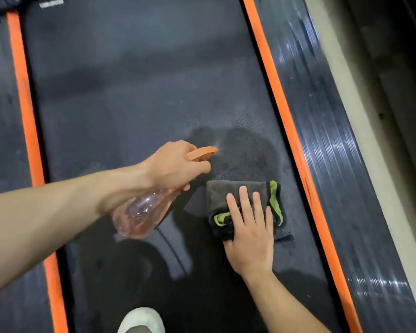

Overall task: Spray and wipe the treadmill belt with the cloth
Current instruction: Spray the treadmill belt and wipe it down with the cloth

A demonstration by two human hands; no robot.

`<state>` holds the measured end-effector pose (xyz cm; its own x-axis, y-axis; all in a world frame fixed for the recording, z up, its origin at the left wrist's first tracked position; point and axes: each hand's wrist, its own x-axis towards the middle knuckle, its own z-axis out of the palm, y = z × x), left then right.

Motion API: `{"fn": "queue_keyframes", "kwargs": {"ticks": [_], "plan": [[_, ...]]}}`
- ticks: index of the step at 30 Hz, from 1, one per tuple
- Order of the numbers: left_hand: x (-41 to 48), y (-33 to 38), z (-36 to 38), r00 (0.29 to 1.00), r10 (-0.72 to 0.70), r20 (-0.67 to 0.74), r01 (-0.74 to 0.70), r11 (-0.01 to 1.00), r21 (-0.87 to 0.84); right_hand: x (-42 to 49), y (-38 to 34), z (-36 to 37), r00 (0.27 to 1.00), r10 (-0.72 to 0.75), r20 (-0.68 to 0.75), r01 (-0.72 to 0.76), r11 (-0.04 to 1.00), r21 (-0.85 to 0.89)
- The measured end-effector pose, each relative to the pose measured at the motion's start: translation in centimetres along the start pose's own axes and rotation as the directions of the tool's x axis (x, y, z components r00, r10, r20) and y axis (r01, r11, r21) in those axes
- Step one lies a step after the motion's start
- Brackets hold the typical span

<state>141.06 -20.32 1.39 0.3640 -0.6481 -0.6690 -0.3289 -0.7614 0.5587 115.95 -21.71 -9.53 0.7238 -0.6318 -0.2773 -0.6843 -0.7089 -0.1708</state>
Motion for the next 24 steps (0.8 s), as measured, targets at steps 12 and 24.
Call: {"fn": "queue_keyframes", "kwargs": {"ticks": [12, 24], "plan": [[1.5, 1.8, 1.7, 0.998, 0.037, 0.059, -0.042, 0.994, 0.1, -4.8, -1.3, 1.1, 0.989, 0.147, 0.027, -0.148, 0.988, 0.04], [1.3, 0.2, 1.1, 1.0, 0.026, 0.008, -0.026, 0.997, 0.066, -1.4, -1.1, 0.5, 0.989, 0.139, -0.051, -0.132, 0.984, 0.123]]}}
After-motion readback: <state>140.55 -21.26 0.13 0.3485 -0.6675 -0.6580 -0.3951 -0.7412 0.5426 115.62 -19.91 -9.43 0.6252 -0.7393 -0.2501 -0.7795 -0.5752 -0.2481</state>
